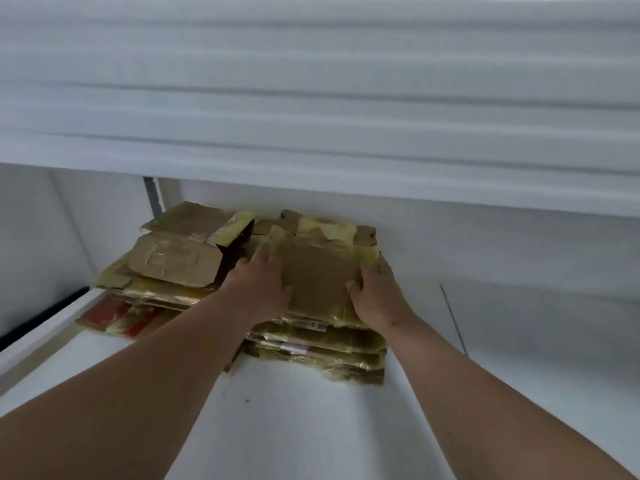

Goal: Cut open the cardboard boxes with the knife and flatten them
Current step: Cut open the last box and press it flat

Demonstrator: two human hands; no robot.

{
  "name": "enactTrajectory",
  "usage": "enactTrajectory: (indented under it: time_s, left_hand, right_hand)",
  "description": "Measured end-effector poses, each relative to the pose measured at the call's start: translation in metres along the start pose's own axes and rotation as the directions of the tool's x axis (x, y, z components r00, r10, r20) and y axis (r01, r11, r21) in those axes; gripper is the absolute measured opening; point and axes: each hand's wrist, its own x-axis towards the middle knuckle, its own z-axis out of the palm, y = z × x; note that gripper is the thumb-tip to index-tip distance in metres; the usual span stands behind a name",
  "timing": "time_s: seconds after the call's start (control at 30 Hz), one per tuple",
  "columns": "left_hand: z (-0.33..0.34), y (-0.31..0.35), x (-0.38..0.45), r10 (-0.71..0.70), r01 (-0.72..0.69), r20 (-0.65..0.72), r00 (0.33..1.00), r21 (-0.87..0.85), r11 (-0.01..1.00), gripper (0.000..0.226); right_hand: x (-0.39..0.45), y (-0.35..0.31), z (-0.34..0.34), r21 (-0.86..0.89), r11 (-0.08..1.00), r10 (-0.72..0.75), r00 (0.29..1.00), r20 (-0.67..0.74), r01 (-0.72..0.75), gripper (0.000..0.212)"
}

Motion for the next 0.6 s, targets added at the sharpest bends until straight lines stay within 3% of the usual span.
enactTrajectory:
  time_s: [0.07,0.17,0.27,0.43,0.6]
  left_hand:
    - [0.010,-0.002,-0.002,0.051,-0.057,0.043,0.998,0.167,0.984,0.061]
    - [0.023,-0.003,-0.002,0.117,-0.130,0.100,0.988,0.132,0.983,0.058]
    - [0.031,-0.006,0.008,0.139,-0.146,0.158,0.978,0.037,0.989,0.062]
    - [0.042,-0.012,0.012,0.165,-0.194,0.224,0.961,0.114,0.974,0.069]
    - [0.037,-0.008,0.006,0.147,-0.196,0.247,0.958,0.188,0.962,0.070]
  right_hand:
    - [0.002,0.002,0.008,-0.182,0.983,0.035,0.995,0.089,-0.018,0.059]
    - [-0.001,0.005,0.016,-0.298,0.954,0.043,0.994,0.102,-0.010,0.076]
    - [-0.004,0.004,0.019,-0.317,0.948,-0.002,0.994,0.111,0.037,0.078]
    - [-0.005,0.008,0.027,-0.378,0.923,-0.003,0.985,0.172,0.068,0.069]
    - [-0.006,0.011,0.033,-0.377,0.925,0.032,0.977,0.212,0.051,0.090]
